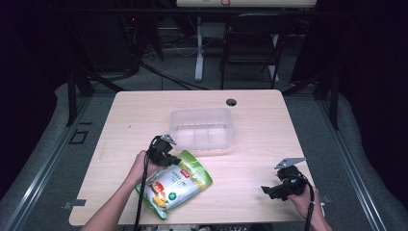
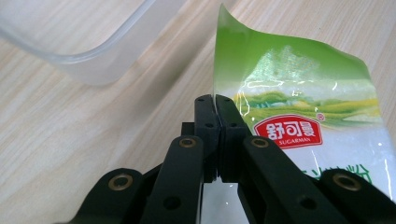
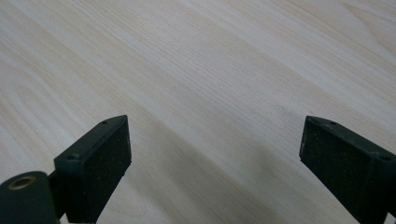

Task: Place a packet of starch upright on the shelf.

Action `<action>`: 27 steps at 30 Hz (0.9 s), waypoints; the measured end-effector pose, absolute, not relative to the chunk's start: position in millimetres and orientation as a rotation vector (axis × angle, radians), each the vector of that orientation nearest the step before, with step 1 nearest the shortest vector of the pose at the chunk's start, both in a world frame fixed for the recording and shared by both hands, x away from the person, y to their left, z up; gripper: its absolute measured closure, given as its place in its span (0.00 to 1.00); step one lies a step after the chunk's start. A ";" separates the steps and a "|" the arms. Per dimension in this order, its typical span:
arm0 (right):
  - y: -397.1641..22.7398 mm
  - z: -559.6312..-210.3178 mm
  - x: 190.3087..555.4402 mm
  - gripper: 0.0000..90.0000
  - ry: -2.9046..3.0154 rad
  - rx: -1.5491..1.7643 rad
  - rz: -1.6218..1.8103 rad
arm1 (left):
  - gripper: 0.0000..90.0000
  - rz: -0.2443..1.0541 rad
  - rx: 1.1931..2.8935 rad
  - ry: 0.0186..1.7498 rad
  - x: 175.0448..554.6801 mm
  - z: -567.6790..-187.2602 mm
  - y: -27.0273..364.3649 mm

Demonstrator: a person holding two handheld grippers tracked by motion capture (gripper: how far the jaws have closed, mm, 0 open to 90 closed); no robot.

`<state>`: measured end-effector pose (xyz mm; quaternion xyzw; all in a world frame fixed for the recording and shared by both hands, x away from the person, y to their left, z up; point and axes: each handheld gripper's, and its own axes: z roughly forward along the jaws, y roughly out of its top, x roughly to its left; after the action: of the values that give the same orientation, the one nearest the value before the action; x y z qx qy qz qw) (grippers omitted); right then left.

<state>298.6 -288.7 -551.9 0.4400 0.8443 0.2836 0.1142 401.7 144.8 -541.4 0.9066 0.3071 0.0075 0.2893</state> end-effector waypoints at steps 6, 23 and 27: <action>-289.5 -550.1 299.1 0.09 2.501 1.273 0.808 | 0.99 0.044 2.409 0.840 400.9 -541.7 148.7; -289.4 -550.3 299.4 0.10 2.495 1.281 0.800 | 1.00 0.119 2.309 0.860 389.7 -527.8 161.8; -289.2 -550.9 299.4 0.10 2.492 1.281 0.808 | 1.00 0.148 2.277 0.862 386.6 -522.3 165.5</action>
<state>299.4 -289.2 -550.9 0.4366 0.8491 0.2752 0.1124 386.6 165.5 -522.3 0.8765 0.3320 0.0570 0.3439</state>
